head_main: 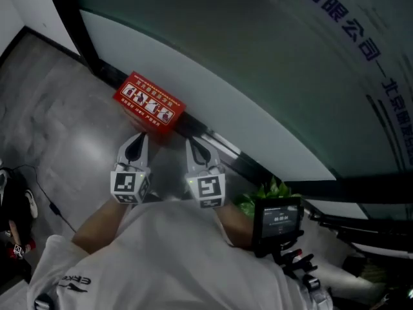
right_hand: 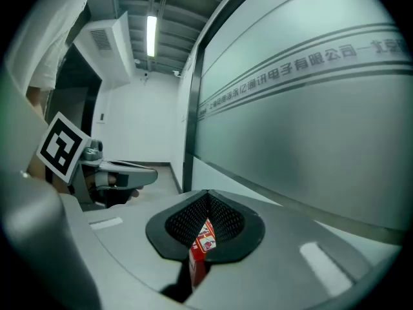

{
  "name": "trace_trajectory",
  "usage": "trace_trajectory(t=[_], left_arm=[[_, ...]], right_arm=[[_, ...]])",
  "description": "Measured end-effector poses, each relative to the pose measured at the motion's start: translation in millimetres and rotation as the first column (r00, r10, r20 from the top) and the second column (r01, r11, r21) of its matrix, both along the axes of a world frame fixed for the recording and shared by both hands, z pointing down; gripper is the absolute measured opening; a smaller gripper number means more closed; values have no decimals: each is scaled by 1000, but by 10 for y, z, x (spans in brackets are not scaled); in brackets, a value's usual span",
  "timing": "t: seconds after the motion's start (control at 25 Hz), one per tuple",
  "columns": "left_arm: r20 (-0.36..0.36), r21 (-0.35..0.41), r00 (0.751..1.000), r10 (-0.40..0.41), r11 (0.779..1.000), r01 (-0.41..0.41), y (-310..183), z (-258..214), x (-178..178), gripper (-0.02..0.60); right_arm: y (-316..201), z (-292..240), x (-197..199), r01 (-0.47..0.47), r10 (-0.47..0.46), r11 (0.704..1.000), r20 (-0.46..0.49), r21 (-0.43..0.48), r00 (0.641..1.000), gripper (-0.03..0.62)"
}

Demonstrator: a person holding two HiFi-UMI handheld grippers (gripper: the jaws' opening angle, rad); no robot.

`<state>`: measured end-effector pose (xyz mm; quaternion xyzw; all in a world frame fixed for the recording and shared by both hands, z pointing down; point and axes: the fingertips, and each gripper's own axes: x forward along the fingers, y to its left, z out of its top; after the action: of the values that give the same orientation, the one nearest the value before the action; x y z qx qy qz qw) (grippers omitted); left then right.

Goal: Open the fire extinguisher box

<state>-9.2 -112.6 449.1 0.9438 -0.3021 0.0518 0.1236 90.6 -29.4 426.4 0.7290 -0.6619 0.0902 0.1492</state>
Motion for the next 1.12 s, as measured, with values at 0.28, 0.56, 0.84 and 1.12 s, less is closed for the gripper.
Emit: trace_trajectory(t=[0.28,0.56,0.84,1.12], left_arm=[[62,-18,962,-266,963,268,-312,117,122,2],[112,-36,898,-425,902,431,-582,294,-48,2],[128,-99,862,-491,858,503,-850,709,-287,2],[137,-164,841,-523,826,540,-1207,1061,-454,2]], right_arm=[[-515,130,297,269,-268,963,35,-1,963,12],[-992,349,269,400,-396,916,87,-37,914,12],[-1413,722,-31,479,-471,872,99,-101,877,12],[-1886,979,-236,515,-505,841,103,-165,857,12]])
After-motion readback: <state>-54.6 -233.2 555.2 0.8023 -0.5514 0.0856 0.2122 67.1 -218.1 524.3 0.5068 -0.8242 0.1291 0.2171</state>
